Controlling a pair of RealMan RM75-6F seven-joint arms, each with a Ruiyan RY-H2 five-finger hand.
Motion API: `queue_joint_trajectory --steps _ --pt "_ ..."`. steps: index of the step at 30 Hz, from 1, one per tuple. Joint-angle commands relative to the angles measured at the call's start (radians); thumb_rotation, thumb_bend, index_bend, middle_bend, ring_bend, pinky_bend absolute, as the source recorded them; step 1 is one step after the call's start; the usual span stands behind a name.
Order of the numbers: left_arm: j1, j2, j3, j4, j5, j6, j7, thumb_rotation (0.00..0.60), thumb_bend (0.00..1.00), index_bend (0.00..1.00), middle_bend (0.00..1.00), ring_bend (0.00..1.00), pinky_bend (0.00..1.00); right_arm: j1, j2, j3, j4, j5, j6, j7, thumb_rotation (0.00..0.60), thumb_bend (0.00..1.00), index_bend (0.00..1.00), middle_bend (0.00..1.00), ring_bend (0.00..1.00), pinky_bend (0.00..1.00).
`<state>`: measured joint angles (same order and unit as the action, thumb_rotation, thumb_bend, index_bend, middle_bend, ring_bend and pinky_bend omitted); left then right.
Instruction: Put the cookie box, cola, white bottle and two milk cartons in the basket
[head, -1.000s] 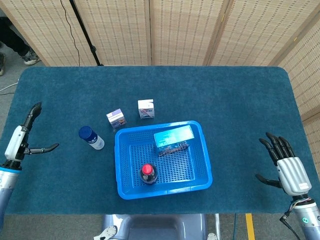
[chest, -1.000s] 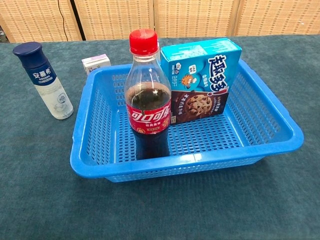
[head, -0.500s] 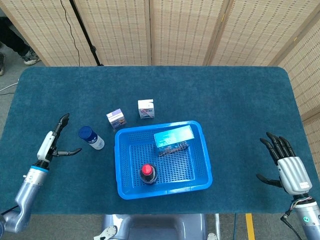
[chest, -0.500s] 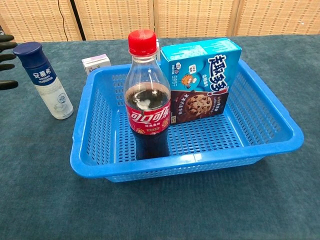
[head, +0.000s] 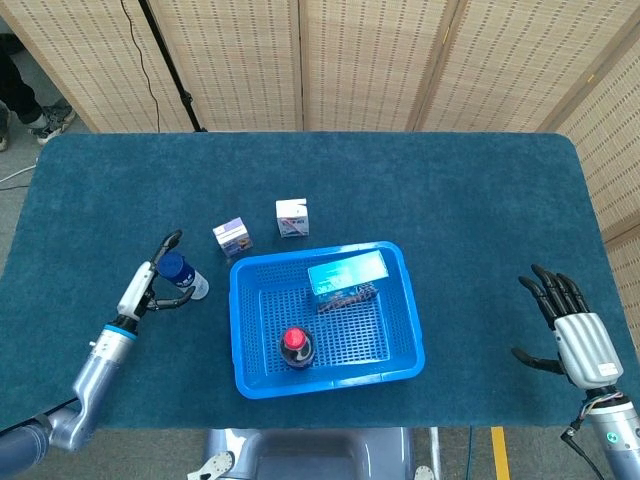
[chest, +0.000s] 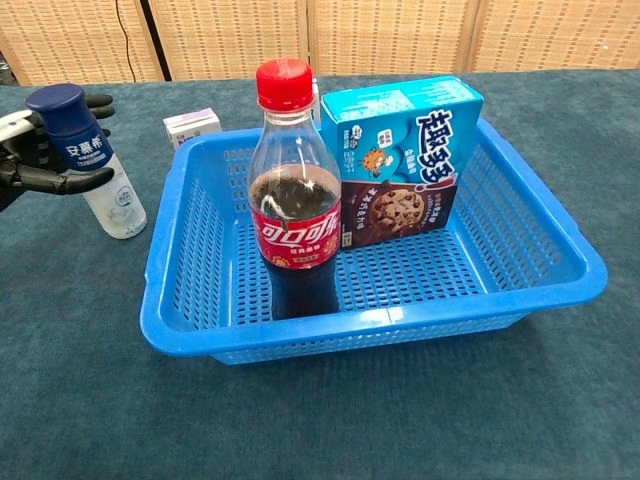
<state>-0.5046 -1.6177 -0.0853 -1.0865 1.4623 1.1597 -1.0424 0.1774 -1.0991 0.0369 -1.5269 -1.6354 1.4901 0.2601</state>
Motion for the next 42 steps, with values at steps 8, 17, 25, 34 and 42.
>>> queue_joint_trajectory --steps 8,17,25,34,42 --pt "-0.010 -0.043 -0.027 -0.005 -0.023 -0.012 0.053 0.600 0.57 0.41 0.26 0.25 0.25 0.000 0.005 0.000 0.001 0.004 -0.001 0.017 0.600 0.00 0.08 0.00 0.00 0.04" --pt "0.033 -0.012 -0.038 -0.040 -0.012 0.065 0.011 0.600 0.59 0.57 0.38 0.34 0.32 0.001 0.006 -0.003 -0.001 0.000 -0.004 0.022 0.600 0.00 0.08 0.00 0.00 0.04" --pt "0.064 0.106 -0.051 -0.213 0.086 0.222 -0.068 0.600 0.59 0.57 0.38 0.34 0.32 -0.001 0.005 -0.007 -0.011 -0.007 -0.001 0.013 0.600 0.00 0.08 0.00 0.00 0.04" --pt "-0.012 0.193 -0.068 -0.561 0.174 0.198 0.109 0.600 0.58 0.57 0.38 0.34 0.34 0.000 0.001 -0.005 -0.011 0.000 -0.005 0.004 0.600 0.00 0.08 0.00 0.00 0.04" --pt "-0.084 0.080 -0.084 -0.570 0.099 0.085 0.222 0.600 0.57 0.57 0.38 0.34 0.34 0.001 0.003 -0.003 -0.006 0.009 -0.011 0.014 0.600 0.00 0.08 0.00 0.00 0.04"
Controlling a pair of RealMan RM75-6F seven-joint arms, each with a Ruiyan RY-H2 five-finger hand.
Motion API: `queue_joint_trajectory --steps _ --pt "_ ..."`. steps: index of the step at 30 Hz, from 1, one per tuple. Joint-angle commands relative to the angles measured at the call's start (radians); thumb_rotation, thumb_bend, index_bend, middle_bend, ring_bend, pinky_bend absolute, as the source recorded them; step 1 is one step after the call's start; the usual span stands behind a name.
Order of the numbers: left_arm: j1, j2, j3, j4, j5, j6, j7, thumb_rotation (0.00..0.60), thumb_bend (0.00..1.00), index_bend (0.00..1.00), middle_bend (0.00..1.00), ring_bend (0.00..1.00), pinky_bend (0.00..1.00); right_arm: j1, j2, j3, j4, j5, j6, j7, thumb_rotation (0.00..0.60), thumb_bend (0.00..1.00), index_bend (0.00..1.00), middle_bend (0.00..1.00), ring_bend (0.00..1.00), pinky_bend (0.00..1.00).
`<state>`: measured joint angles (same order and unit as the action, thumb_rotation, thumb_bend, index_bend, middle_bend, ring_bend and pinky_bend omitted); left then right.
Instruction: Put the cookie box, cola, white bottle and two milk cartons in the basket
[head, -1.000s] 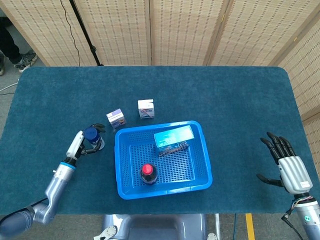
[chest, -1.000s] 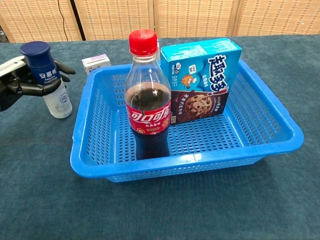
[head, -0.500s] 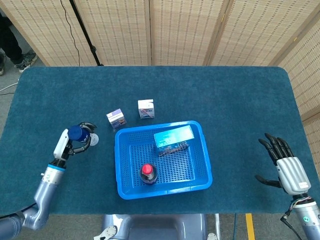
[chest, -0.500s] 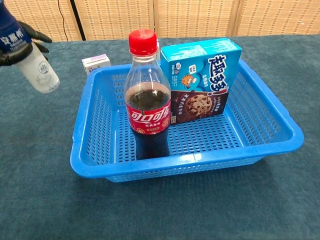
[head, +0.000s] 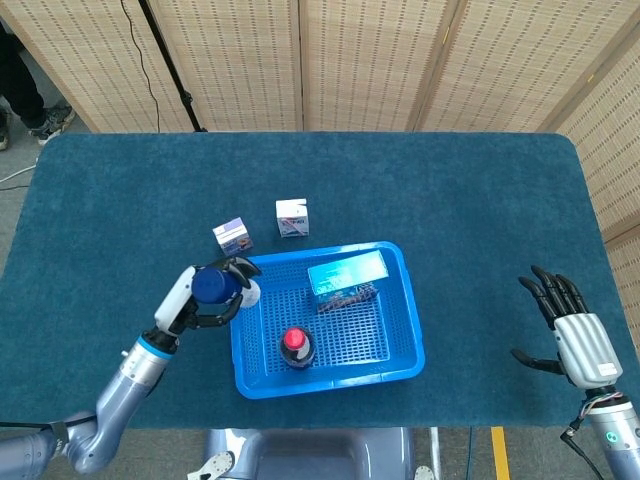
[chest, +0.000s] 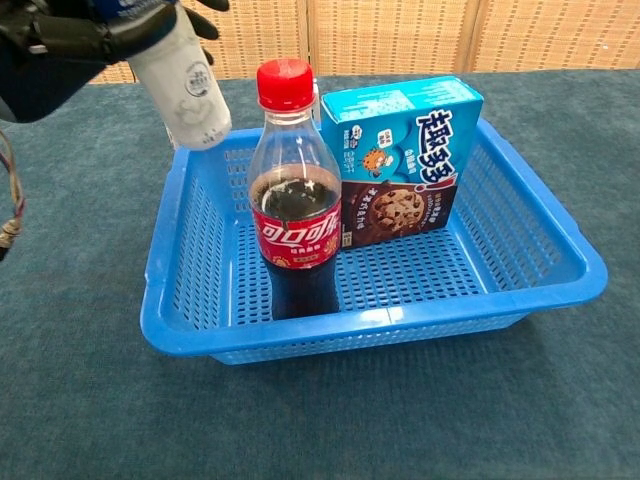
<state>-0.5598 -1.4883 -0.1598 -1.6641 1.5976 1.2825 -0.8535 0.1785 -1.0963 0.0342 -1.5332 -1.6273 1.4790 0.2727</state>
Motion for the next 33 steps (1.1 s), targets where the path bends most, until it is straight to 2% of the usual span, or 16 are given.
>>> queue_joint_trajectory --steps 1,9,15,17,18,20,21,22,25,33 --pt "-0.032 -0.062 -0.010 0.014 -0.044 -0.044 0.040 0.600 0.57 0.57 0.38 0.34 0.34 0.000 0.000 0.000 0.001 0.001 0.000 0.002 0.600 0.00 0.08 0.00 0.00 0.04" --pt "-0.069 -0.176 -0.010 0.123 -0.118 -0.123 0.050 0.600 0.56 0.56 0.38 0.34 0.34 0.000 0.001 -0.002 -0.001 -0.002 -0.002 0.005 0.600 0.00 0.08 0.00 0.00 0.04" --pt "-0.076 -0.199 0.011 0.166 -0.116 -0.150 0.041 0.600 0.54 0.55 0.38 0.33 0.34 0.001 0.003 -0.001 0.001 -0.001 -0.003 0.009 0.600 0.00 0.08 0.00 0.00 0.04" --pt "-0.078 -0.190 0.025 0.164 -0.098 -0.155 0.036 0.600 0.53 0.52 0.35 0.30 0.33 0.001 0.003 -0.001 0.001 0.000 -0.003 0.011 0.600 0.00 0.08 0.00 0.00 0.04" --pt "-0.082 -0.177 0.041 0.160 -0.078 -0.164 0.027 0.600 0.50 0.47 0.29 0.24 0.29 0.001 0.003 -0.001 0.001 -0.001 -0.002 0.011 0.600 0.00 0.08 0.00 0.00 0.04" --pt "-0.097 -0.147 0.069 0.156 -0.037 -0.187 0.010 0.600 0.39 0.26 0.12 0.09 0.14 0.001 0.003 -0.001 0.000 -0.001 -0.002 0.010 0.600 0.00 0.08 0.00 0.00 0.04" --pt "-0.107 -0.129 0.082 0.155 -0.018 -0.202 0.006 0.600 0.32 0.12 0.04 0.03 0.06 0.001 0.003 -0.001 0.000 0.000 -0.003 0.010 0.600 0.00 0.08 0.00 0.00 0.04" --pt "-0.116 -0.110 0.091 0.154 -0.004 -0.213 -0.001 0.600 0.27 0.03 0.00 0.00 0.01 0.000 0.003 -0.001 -0.003 0.003 -0.004 0.009 0.600 0.00 0.07 0.00 0.00 0.04" --pt "-0.118 -0.093 0.096 0.148 0.002 -0.210 -0.020 0.600 0.21 0.00 0.00 0.00 0.00 -0.002 0.001 0.003 -0.006 0.010 -0.003 -0.006 0.600 0.00 0.07 0.00 0.00 0.04" --pt "-0.083 -0.056 0.096 0.123 0.016 -0.116 -0.014 0.600 0.21 0.00 0.00 0.00 0.00 -0.004 0.004 0.002 -0.013 0.007 0.000 -0.006 0.600 0.00 0.07 0.00 0.00 0.04"
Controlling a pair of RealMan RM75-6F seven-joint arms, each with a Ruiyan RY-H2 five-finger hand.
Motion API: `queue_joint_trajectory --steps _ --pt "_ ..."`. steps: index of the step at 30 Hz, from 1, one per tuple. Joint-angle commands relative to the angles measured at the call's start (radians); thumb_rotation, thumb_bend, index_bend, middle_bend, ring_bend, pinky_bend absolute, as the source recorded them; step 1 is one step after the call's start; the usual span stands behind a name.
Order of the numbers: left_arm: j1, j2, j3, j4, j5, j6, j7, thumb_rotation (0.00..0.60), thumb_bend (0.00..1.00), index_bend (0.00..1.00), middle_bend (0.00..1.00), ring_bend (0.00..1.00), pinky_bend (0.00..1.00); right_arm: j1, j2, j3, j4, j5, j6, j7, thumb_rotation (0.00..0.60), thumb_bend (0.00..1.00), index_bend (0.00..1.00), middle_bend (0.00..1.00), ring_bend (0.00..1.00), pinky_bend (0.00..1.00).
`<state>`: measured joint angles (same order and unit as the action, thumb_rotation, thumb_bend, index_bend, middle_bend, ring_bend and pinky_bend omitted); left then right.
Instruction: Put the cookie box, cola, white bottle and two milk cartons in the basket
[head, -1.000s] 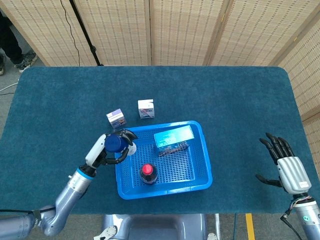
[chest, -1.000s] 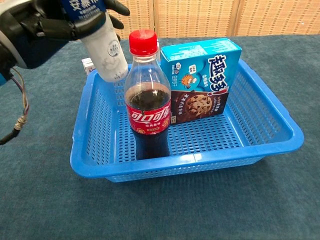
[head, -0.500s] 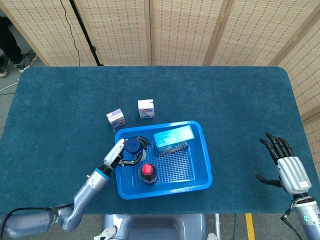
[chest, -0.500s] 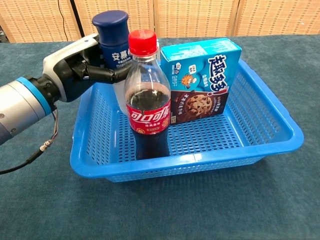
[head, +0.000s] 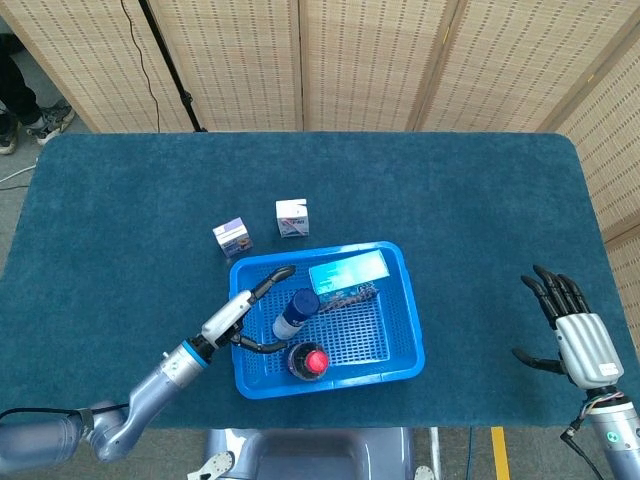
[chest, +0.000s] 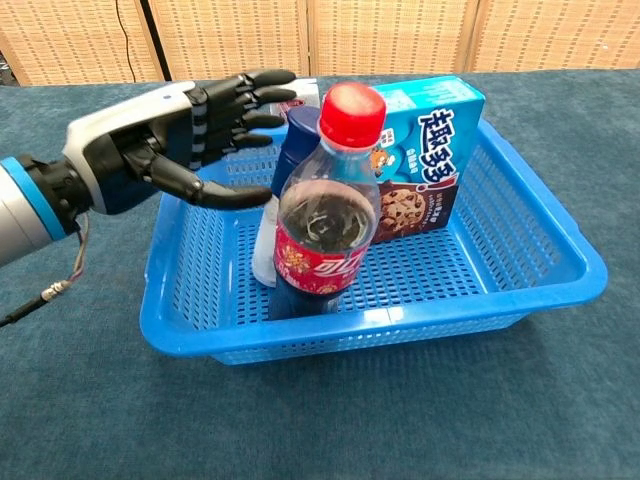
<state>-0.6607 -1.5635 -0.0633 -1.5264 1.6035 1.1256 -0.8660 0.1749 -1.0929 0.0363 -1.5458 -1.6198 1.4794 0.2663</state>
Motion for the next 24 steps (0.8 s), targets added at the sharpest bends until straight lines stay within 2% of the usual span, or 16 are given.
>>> queue_joint_trajectory --steps 1,5,11,18,24 --pt "0.031 0.033 -0.003 -0.022 0.018 0.075 -0.005 0.600 0.21 0.00 0.00 0.00 0.00 0.000 0.001 -0.001 0.000 -0.001 0.000 0.002 0.600 0.00 0.07 0.00 0.00 0.04" --pt "0.066 0.090 -0.013 -0.039 0.032 0.161 -0.012 0.600 0.21 0.00 0.00 0.00 0.00 0.000 0.002 -0.002 -0.002 -0.005 0.000 0.003 0.600 0.00 0.07 0.00 0.00 0.04" --pt "0.095 0.170 -0.048 -0.033 -0.024 0.194 0.000 0.600 0.21 0.00 0.00 0.00 0.00 0.001 0.001 -0.004 -0.006 -0.010 -0.001 0.001 0.600 0.00 0.07 0.00 0.00 0.04" --pt "0.106 0.221 -0.084 0.039 -0.164 0.114 0.009 0.600 0.21 0.00 0.00 0.00 0.00 0.002 -0.001 -0.004 -0.010 -0.011 -0.003 -0.007 0.600 0.00 0.07 0.00 0.00 0.04" --pt "0.087 0.197 -0.101 0.139 -0.294 -0.022 0.086 0.600 0.21 0.00 0.00 0.00 0.00 0.006 -0.004 -0.007 -0.012 -0.014 -0.012 -0.017 0.600 0.00 0.07 0.00 0.00 0.04"
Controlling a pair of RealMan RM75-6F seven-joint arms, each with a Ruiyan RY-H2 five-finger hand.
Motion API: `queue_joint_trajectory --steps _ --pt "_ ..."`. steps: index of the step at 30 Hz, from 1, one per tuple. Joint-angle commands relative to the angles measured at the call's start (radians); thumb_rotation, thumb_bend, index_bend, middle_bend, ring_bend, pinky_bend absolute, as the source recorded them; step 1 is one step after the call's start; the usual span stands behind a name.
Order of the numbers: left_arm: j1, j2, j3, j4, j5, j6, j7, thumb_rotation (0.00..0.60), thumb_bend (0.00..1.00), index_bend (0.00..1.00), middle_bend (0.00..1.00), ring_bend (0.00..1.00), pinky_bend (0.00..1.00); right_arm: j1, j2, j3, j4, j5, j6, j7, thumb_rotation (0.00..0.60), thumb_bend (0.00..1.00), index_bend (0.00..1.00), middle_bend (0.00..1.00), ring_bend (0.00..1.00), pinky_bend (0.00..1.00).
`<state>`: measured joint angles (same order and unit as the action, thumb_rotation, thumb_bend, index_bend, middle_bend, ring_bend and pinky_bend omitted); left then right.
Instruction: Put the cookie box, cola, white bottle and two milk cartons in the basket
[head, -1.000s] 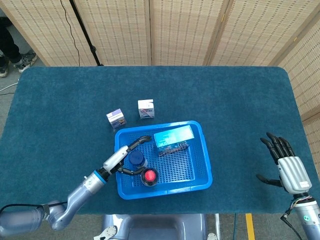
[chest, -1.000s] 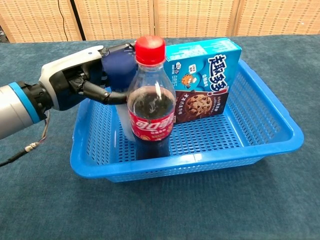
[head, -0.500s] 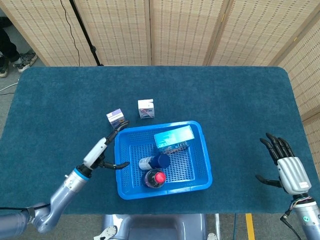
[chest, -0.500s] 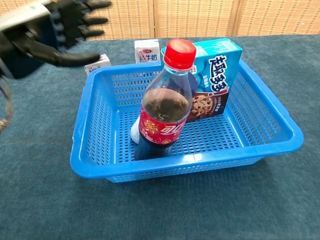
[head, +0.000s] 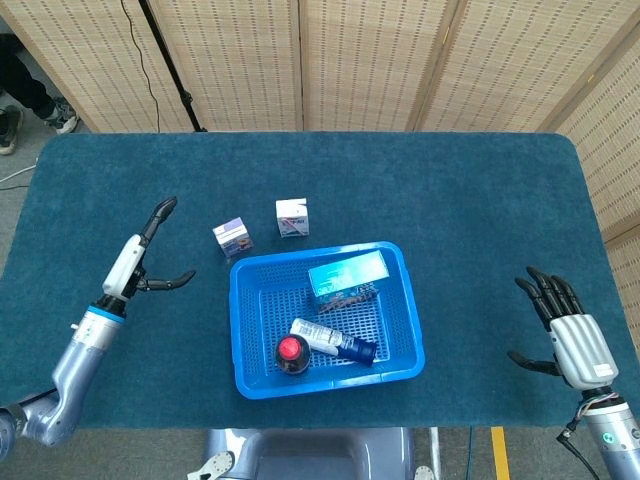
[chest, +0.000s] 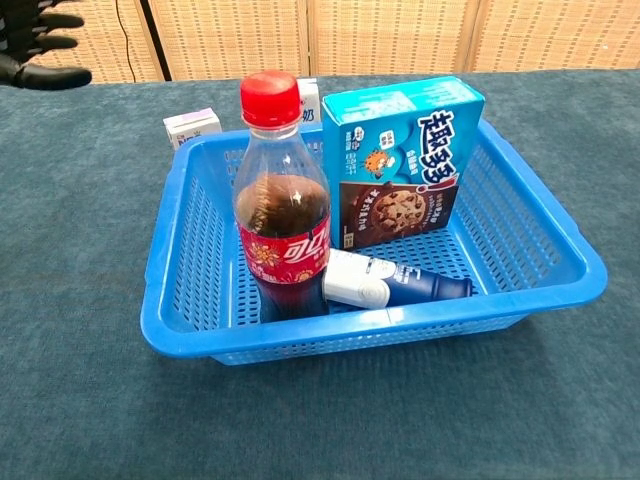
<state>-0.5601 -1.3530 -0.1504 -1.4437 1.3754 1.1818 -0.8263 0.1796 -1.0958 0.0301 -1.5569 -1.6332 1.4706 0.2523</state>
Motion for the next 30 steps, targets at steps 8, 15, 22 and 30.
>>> queue_joint_trajectory --steps 8,15,22,30 --pt "-0.077 -0.087 -0.068 0.133 -0.197 -0.211 0.179 0.600 0.21 0.00 0.00 0.00 0.00 0.004 -0.005 -0.002 -0.001 0.002 -0.010 -0.014 0.600 0.00 0.07 0.00 0.00 0.04" --pt "-0.146 -0.124 -0.116 0.169 -0.329 -0.328 0.332 0.600 0.21 0.00 0.00 0.00 0.00 0.003 -0.003 0.002 0.005 0.014 -0.014 -0.006 0.600 0.00 0.07 0.00 0.00 0.04" --pt "-0.225 -0.147 -0.145 0.172 -0.462 -0.408 0.519 0.600 0.20 0.00 0.00 0.00 0.00 0.006 -0.005 0.004 0.008 0.023 -0.024 -0.008 0.600 0.00 0.07 0.00 0.00 0.04" --pt "-0.337 -0.225 -0.157 0.238 -0.652 -0.433 0.766 0.600 0.23 0.00 0.00 0.00 0.00 0.009 -0.006 0.010 0.012 0.038 -0.033 -0.006 0.600 0.00 0.07 0.00 0.00 0.04"
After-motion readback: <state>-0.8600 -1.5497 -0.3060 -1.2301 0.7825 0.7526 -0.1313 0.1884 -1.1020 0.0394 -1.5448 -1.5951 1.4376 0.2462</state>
